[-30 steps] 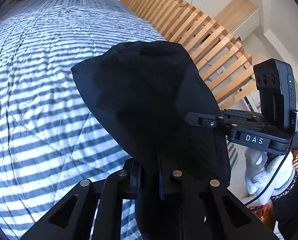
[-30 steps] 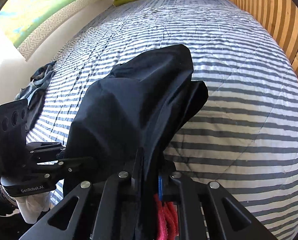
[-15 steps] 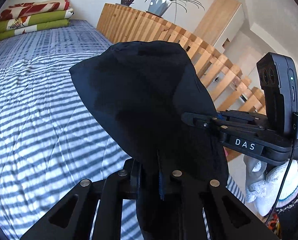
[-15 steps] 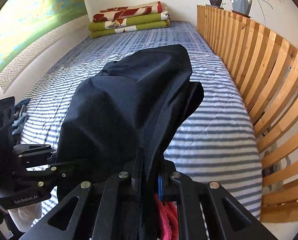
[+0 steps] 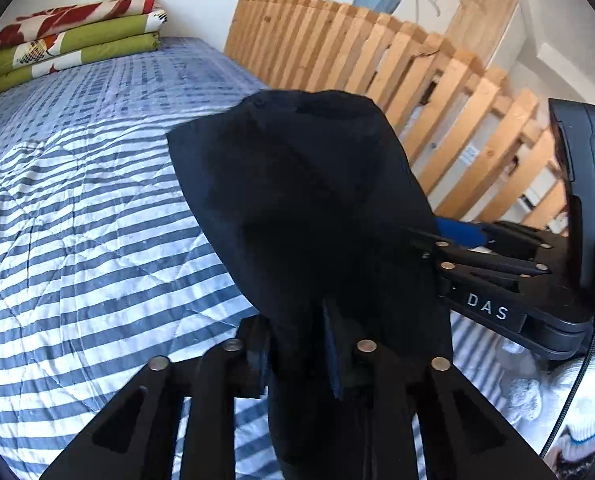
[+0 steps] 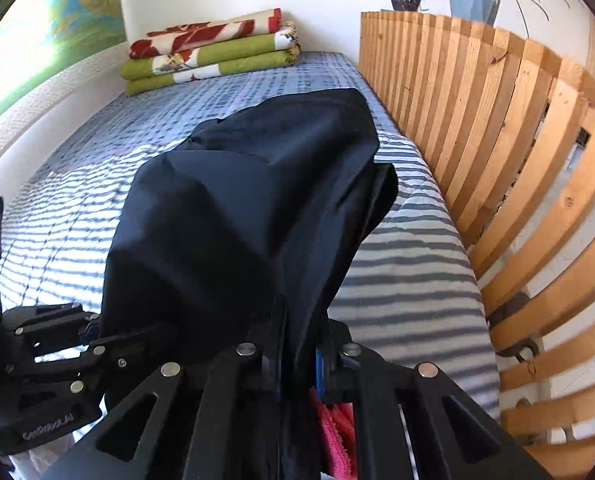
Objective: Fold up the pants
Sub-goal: 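Lower the folded black trousers onto the bed and open the left tool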
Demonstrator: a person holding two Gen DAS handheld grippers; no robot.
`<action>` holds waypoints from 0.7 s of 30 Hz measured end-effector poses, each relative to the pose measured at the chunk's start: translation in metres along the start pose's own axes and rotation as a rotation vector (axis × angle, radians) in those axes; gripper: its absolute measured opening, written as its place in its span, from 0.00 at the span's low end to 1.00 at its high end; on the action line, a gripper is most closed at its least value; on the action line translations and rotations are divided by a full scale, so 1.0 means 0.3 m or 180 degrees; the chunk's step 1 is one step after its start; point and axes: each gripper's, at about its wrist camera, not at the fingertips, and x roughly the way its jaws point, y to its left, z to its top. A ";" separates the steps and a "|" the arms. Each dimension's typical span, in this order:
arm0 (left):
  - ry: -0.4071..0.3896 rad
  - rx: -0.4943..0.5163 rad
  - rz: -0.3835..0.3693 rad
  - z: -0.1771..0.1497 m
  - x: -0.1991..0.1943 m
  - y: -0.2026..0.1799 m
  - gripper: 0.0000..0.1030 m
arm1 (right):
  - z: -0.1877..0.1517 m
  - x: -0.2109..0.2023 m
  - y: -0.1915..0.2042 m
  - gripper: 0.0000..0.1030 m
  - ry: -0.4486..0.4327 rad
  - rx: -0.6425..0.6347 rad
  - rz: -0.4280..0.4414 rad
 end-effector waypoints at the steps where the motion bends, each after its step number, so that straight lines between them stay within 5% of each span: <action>1: 0.0065 -0.0066 0.0083 0.005 0.029 0.025 0.37 | 0.008 0.038 0.002 0.31 0.0042 -0.0041 -0.0205; 2: 0.0062 -0.0133 0.0117 0.010 0.040 0.053 0.38 | 0.009 0.072 0.002 0.43 0.0105 -0.0071 -0.0447; 4: -0.0005 -0.0238 0.0046 0.003 0.029 0.093 0.38 | -0.002 0.099 0.000 0.45 0.0121 -0.0040 -0.0586; 12: -0.0013 -0.0127 -0.0151 -0.105 -0.089 0.093 0.38 | -0.073 0.055 0.048 0.45 0.0117 0.0017 -0.0378; 15: 0.0328 0.0064 -0.0077 -0.188 -0.071 0.040 0.38 | -0.125 0.009 0.096 0.54 0.0099 0.0089 -0.0096; 19: 0.0380 -0.0195 -0.0082 -0.226 -0.159 0.062 0.38 | -0.199 0.099 0.138 0.58 0.0607 0.0139 -0.0141; 21: 0.0245 -0.0157 -0.0016 -0.245 -0.274 0.068 0.38 | -0.211 0.046 0.150 0.58 0.0565 0.0209 -0.0164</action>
